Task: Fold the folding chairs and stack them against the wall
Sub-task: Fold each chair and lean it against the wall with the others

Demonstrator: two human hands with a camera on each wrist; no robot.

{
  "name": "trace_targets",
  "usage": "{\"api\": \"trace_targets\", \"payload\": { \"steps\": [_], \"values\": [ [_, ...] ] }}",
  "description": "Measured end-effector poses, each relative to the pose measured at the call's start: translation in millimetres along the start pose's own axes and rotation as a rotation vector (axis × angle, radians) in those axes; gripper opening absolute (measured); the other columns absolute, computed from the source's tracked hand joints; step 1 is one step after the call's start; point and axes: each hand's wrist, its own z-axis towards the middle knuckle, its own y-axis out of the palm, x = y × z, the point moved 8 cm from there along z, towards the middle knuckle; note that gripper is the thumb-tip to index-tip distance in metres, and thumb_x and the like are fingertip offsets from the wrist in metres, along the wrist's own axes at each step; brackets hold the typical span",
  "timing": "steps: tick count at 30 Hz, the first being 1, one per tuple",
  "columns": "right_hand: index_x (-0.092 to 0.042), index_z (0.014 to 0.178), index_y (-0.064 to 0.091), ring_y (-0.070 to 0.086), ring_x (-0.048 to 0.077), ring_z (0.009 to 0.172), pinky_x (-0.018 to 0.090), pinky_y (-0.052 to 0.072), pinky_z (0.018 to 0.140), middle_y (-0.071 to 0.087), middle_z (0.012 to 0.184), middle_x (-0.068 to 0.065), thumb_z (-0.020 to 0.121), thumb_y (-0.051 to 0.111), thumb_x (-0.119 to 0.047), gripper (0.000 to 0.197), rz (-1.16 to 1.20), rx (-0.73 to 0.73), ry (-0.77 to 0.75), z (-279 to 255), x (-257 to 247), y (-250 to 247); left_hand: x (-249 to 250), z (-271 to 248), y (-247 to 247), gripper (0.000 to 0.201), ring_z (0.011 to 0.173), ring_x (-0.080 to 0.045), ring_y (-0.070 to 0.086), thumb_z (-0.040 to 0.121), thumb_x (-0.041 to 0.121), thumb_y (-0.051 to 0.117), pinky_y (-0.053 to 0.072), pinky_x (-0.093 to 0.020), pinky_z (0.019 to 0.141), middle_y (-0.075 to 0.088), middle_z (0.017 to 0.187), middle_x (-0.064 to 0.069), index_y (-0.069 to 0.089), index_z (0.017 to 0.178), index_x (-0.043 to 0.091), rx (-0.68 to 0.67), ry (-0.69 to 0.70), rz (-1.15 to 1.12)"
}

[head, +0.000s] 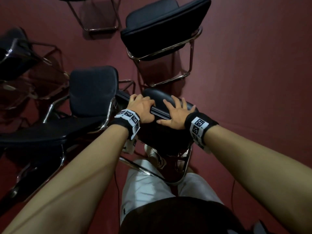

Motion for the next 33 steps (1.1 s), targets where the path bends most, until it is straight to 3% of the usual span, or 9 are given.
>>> {"api": "trace_targets", "payload": {
  "steps": [2, 9, 14, 18, 24, 30, 33],
  "values": [
    [-0.039, 0.157, -0.009, -0.015, 0.04, 0.15, 0.08, 0.004, 0.107, -0.017, 0.165, -0.005, 0.078, 0.048, -0.084, 0.107, 0.005, 0.012, 0.01, 0.1, 0.4, -3.2, 0.7, -0.5, -4.1, 0.042, 0.118, -0.025, 0.047, 0.079, 0.039, 0.062, 0.019, -0.042, 0.111, 0.06, 0.116, 0.005, 0.063, 0.118, 0.028, 0.004, 0.002, -0.02],
    [-0.041, 0.156, -0.008, -0.018, 0.04, 0.149, 0.082, 0.003, 0.105, -0.019, 0.165, -0.007, 0.081, 0.046, -0.082, 0.101, -0.002, -0.02, -0.021, -7.6, -28.3, 17.5, -21.0, -30.0, 9.5, 0.054, 0.112, -0.022, 0.047, 0.065, 0.047, 0.046, 0.017, -0.04, 0.111, 0.059, 0.109, 0.008, 0.064, 0.112, 0.029, 0.023, -0.027, -0.089],
    [-0.041, 0.156, -0.01, -0.021, 0.039, 0.148, 0.084, 0.003, 0.103, -0.02, 0.164, -0.007, 0.082, 0.047, -0.08, 0.101, -0.001, 0.039, -0.023, -19.2, -27.5, 16.4, -15.4, -38.3, 7.5, 0.05, 0.109, -0.021, 0.047, 0.064, 0.046, 0.048, 0.016, -0.04, 0.112, 0.057, 0.104, 0.011, 0.065, 0.108, 0.031, 0.057, -0.03, -0.127],
    [-0.042, 0.156, -0.007, -0.021, 0.038, 0.149, 0.082, 0.0, 0.104, -0.018, 0.164, -0.006, 0.082, 0.05, -0.079, 0.1, 0.004, 0.081, -0.036, -28.2, -25.7, 12.9, -9.8, -43.1, 3.4, 0.037, 0.11, -0.022, 0.046, 0.072, 0.041, 0.061, 0.017, -0.042, 0.113, 0.055, 0.103, 0.01, 0.064, 0.108, 0.032, 0.091, -0.014, -0.122],
    [-0.042, 0.157, -0.001, -0.017, 0.038, 0.15, 0.08, 0.0, 0.107, -0.012, 0.165, -0.005, 0.082, 0.051, -0.077, 0.098, 0.005, 0.098, -0.03, -41.9, -30.8, 27.6, -7.4, -58.5, 17.2, 0.054, 0.116, -0.023, 0.045, 0.064, 0.047, 0.054, 0.015, -0.043, 0.114, 0.056, 0.112, 0.008, 0.061, 0.116, 0.034, 0.06, -0.028, -0.088],
    [-0.046, 0.155, 0.013, 0.001, 0.04, 0.151, 0.079, 0.01, 0.106, 0.005, 0.165, -0.003, 0.079, 0.052, -0.08, 0.091, 0.021, 0.037, 0.011, -32.6, -22.3, 25.7, -4.1, -48.7, 16.4, 0.065, 0.124, -0.025, 0.043, 0.06, 0.053, 0.049, 0.013, -0.043, 0.114, 0.054, 0.122, 0.005, 0.058, 0.122, 0.034, 0.029, -0.023, -0.089],
    [-0.043, 0.152, 0.026, 0.033, 0.04, 0.138, 0.066, 0.031, 0.108, 0.03, 0.156, 0.005, 0.074, 0.049, -0.083, 0.09, 0.008, 0.004, -0.036, -22.2, -24.7, 30.3, -7.6, -47.6, 19.3, 0.069, 0.124, -0.025, 0.041, 0.06, 0.06, 0.051, 0.011, -0.044, 0.116, 0.052, 0.123, 0.005, 0.057, 0.123, 0.034, 0.017, -0.008, -0.095]
  ]
}}
